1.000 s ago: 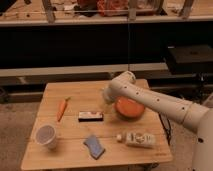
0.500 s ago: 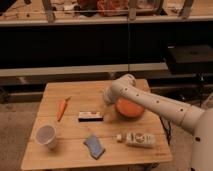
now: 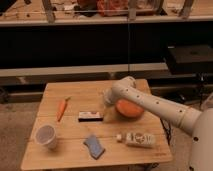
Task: Place the eraser in the ceramic cup
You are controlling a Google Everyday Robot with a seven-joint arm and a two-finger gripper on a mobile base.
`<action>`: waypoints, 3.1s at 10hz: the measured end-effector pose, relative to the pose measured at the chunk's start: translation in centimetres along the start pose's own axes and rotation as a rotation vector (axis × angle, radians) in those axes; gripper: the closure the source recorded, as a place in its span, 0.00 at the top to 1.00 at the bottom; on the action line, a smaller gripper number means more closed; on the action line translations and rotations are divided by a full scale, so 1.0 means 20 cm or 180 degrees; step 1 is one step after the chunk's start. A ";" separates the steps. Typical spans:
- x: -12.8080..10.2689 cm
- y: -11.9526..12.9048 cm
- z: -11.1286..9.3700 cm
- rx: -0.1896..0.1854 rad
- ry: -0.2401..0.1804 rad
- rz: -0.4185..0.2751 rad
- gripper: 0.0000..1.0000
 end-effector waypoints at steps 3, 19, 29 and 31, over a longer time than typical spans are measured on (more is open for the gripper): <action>-0.01 0.02 0.04 -0.0059 -0.0065 0.0060 0.80; -0.14 0.08 0.13 -0.0370 -0.0220 0.0134 0.80; -0.19 0.09 0.18 -0.0425 -0.0338 0.0429 0.80; -0.20 0.10 0.18 -0.0441 -0.0351 0.0439 0.80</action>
